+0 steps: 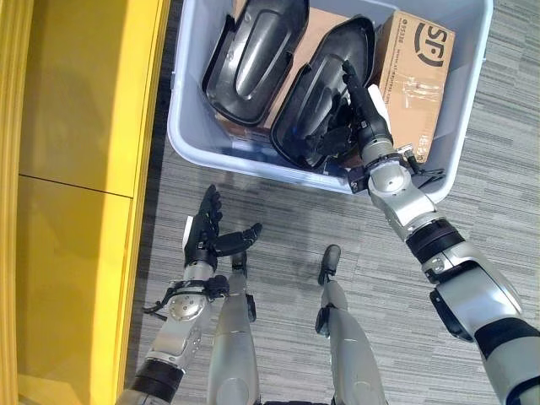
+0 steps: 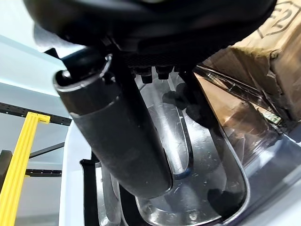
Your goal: Move parts from the plastic box to the shelf.
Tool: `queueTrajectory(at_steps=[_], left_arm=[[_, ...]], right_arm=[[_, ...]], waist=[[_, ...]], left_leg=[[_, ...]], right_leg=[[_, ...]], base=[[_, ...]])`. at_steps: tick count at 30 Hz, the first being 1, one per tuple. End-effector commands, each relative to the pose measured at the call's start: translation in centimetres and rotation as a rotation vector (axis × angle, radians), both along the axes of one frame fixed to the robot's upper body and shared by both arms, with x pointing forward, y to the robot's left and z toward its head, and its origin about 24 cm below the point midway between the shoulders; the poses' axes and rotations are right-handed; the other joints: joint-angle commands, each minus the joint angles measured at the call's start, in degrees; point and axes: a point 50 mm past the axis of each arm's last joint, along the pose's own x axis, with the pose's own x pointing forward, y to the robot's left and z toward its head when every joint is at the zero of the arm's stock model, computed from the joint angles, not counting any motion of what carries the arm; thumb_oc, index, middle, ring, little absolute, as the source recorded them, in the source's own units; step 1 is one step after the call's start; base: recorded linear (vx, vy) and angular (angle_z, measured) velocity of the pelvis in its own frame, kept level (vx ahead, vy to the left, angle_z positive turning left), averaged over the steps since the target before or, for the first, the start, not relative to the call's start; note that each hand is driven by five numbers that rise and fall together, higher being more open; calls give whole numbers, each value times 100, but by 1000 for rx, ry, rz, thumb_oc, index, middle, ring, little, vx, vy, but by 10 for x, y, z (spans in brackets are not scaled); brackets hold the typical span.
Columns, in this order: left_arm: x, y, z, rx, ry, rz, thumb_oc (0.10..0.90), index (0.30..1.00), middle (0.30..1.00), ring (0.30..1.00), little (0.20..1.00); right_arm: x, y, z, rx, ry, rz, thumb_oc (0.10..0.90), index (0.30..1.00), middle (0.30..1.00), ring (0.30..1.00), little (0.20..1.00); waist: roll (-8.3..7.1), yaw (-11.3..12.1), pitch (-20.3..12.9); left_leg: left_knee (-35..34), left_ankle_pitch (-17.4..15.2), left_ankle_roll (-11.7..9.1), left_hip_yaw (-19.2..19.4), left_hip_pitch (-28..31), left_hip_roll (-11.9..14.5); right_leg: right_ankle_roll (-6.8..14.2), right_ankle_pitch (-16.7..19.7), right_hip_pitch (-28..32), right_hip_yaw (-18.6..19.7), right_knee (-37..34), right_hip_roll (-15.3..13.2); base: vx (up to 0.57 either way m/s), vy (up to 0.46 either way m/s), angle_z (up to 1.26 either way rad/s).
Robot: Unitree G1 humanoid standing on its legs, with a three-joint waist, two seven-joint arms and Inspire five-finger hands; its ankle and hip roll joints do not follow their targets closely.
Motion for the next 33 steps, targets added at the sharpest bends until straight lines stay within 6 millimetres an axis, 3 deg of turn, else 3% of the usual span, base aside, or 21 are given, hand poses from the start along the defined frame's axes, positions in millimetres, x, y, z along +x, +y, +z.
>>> queueTrajectory(at_steps=[1, 6, 10, 21, 30, 33], left_arm=[[-2, 1, 33, 16, -166, -19, 900, 1000, 1000, 1000, 1000], [0, 0, 36, 13, -180, -25, 900, 1000, 1000, 1000, 1000], [-1, 0, 40, 8, -196, -32, 900, 1000, 1000, 1000, 1000], [-2, -1, 49, 5, -239, -39, 900, 1000, 1000, 1000, 1000], [-2, 3, 51, 17, -241, -37, 900, 1000, 1000, 1000, 1000], [-2, 4, 50, 20, -238, -30, 900, 1000, 1000, 1000, 1000]], right_arm=[[-11, 21, 72, 25, -247, 112, 900, 1000, 1000, 1000, 1000], [-7, 20, 76, -23, -243, 92, 900, 1000, 1000, 1000, 1000], [0, 5, 82, -101, -226, 12, 900, 1000, 1000, 1000, 1000], [10, -38, 105, -536, -237, -286, 900, 1000, 1000, 1000, 1000], [8, -57, 117, -924, -265, -436, 900, 1000, 1000, 1000, 1000], [8, -56, 118, -945, -273, -431, 900, 1000, 1000, 1000, 1000]], waist=[[70, 70, -30], [77, 118, -30], [61, 177, -30], [28, 182, -30], [-15, 134, -30], [-27, 114, -30]], left_leg=[[634, -600, 117, 15, -316, 1], [662, -624, 140, -66, -528, -54], [690, -637, 152, -146, -695, -96], [757, -678, 175, -249, -940, -202], [764, -690, 173, -268, -909, -221], [755, -691, 175, -258, -880, -218]], right_leg=[[422, -1258, 586, 276, 1045, -345], [433, -1260, 510, 198, 1032, -345], [446, -1245, 458, 137, 1001, -335], [459, -1285, 399, 34, 979, -327], [468, -1287, 486, 52, 924, -322], [466, -1285, 508, 56, 916, -318]], base=[[0, 0, 0], [9, -5, 2], [18, -20, 4], [13, 2, 7], [0, 0, 0], [0, 0, 0]])
